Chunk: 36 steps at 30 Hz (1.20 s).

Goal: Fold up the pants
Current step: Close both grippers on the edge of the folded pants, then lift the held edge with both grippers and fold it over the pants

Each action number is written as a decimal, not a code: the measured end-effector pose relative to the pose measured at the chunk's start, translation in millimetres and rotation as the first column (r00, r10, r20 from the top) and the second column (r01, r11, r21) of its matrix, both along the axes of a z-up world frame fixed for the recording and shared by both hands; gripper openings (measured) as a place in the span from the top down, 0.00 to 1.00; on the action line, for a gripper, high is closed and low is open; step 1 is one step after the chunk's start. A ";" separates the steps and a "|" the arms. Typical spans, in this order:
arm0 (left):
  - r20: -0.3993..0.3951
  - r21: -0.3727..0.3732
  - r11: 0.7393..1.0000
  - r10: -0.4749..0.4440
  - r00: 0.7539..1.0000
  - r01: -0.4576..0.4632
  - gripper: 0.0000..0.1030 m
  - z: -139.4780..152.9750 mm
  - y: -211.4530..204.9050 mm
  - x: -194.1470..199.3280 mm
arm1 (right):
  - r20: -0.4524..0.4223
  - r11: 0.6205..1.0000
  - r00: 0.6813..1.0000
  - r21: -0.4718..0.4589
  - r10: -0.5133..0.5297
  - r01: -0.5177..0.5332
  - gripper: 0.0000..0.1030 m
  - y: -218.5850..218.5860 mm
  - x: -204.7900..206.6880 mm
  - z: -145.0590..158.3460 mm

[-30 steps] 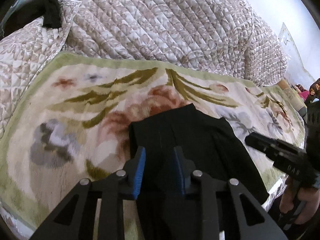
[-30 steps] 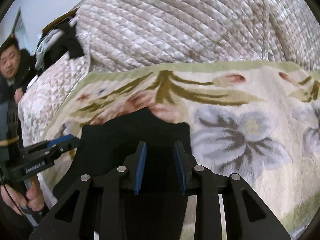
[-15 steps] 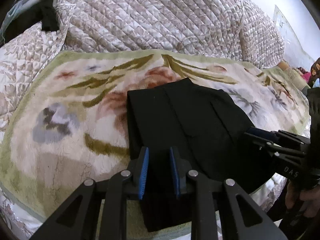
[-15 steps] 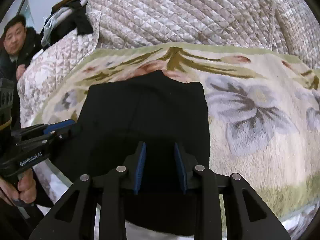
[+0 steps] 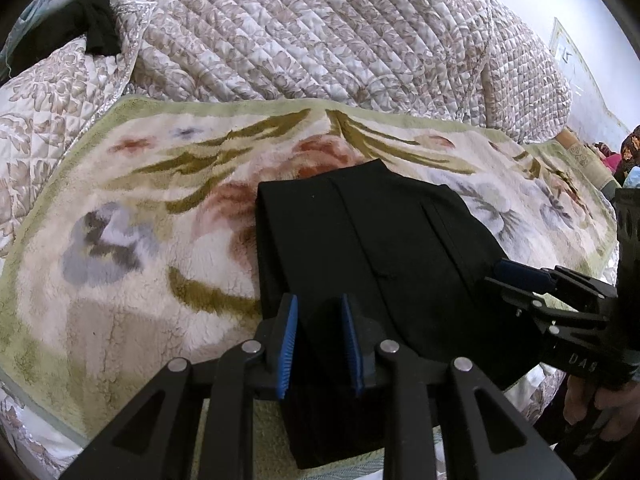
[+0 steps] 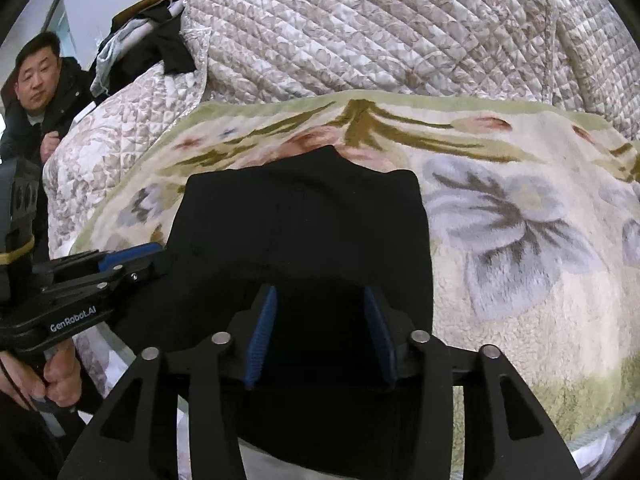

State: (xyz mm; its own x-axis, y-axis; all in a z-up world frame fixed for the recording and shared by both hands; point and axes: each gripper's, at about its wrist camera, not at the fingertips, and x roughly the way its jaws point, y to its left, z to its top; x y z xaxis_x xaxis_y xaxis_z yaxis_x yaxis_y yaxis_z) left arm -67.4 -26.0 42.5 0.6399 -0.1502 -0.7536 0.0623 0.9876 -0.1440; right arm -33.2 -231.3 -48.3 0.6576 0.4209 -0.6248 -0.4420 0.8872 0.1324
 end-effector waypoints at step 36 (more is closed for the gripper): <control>0.036 0.015 0.999 -0.039 0.999 0.039 0.78 6.4 -14.5 0.5 | -0.016 0.999 0.999 -0.032 -0.040 0.040 0.55 -8.3 3.4 4.9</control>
State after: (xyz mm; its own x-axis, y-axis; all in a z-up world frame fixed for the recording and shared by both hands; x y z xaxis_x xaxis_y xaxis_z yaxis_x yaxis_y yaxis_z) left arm -66.9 -40.5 48.9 0.6608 -0.1652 -0.7322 0.1057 0.9862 -0.1271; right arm -29.8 -239.7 -43.4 0.6630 0.3742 -0.6484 -0.4039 0.9080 0.1110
